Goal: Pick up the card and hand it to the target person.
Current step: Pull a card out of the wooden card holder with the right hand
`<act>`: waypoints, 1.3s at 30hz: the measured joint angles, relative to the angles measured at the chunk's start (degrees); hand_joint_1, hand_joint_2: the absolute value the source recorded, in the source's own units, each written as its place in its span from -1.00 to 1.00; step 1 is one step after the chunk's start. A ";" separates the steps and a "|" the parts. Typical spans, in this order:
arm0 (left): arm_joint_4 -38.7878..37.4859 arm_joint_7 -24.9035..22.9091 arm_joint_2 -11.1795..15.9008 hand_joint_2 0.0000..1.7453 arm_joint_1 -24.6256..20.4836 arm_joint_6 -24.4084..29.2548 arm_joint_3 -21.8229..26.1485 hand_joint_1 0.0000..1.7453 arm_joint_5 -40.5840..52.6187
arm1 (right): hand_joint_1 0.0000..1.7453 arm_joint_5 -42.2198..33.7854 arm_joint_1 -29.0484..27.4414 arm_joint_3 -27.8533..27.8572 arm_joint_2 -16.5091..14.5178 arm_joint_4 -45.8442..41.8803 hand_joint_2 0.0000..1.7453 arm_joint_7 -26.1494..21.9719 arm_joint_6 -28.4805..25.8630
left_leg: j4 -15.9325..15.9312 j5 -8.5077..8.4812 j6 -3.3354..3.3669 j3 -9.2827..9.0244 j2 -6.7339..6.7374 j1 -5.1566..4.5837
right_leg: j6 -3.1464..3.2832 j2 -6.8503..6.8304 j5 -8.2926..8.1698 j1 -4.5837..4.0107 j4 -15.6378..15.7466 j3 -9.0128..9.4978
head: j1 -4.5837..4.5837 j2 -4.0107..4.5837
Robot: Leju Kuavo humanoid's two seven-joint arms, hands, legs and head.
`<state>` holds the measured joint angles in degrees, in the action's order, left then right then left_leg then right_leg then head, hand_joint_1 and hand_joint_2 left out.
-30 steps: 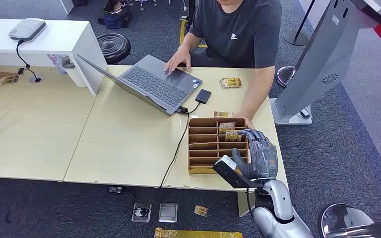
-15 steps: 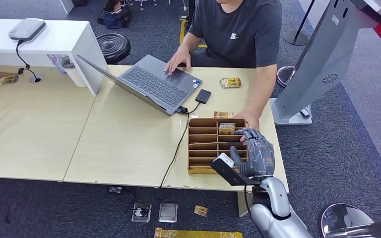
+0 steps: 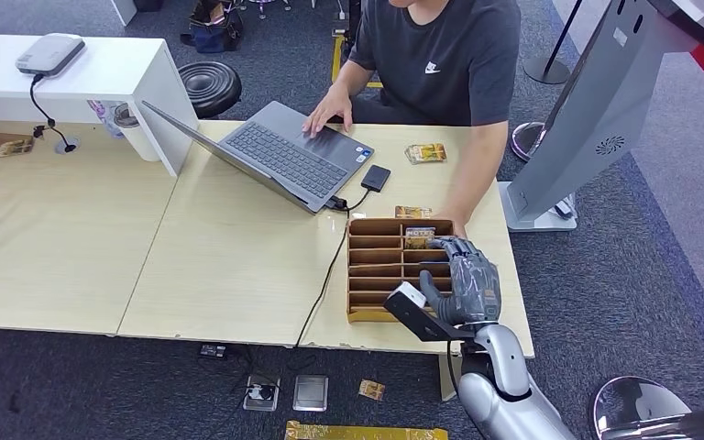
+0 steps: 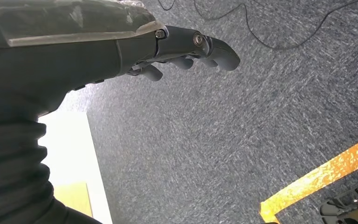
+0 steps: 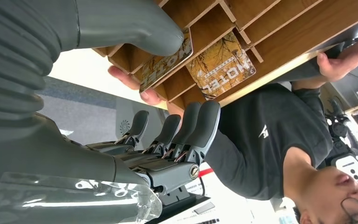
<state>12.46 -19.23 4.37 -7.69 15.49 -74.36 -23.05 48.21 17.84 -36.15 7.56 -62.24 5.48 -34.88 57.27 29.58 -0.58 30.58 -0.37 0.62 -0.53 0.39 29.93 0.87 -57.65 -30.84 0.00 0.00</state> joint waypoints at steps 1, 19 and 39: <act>0.00 0.00 0.00 1.00 0.00 0.05 0.00 -1.00 -0.01 | -0.13 -0.09 0.06 -0.03 -0.01 0.19 1.00 -0.02 0.00 | 0.00 0.00 0.00 0.00 0.00 0.00 | 0.00 0.00 0.00 0.00 0.00 0.00 | 0.00 0.00; 0.00 0.00 0.00 1.00 0.00 0.10 0.00 -1.00 0.02 | -0.11 -0.41 0.52 -0.49 -0.04 2.76 1.00 0.03 0.09 | 0.00 0.00 0.00 0.00 0.00 0.00 | 0.00 0.00 0.00 0.00 0.00 0.00 | 0.01 0.00; 0.01 -0.46 0.00 1.00 0.00 0.07 0.00 -1.00 0.02 | 1.00 -1.27 1.23 -0.51 -0.18 4.96 1.00 -0.01 0.22 | 0.00 0.00 0.00 -0.02 -0.01 0.00 | 0.00 0.00 0.00 0.00 0.00 0.01 | 0.02 0.00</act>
<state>12.47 -19.69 4.37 -7.69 15.56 -74.36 -23.04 46.94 19.08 -36.66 7.38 -57.28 5.47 -34.66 57.27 29.58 -0.58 30.56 -0.38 0.62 -0.53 0.38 29.93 0.87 -57.64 -30.83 0.02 0.00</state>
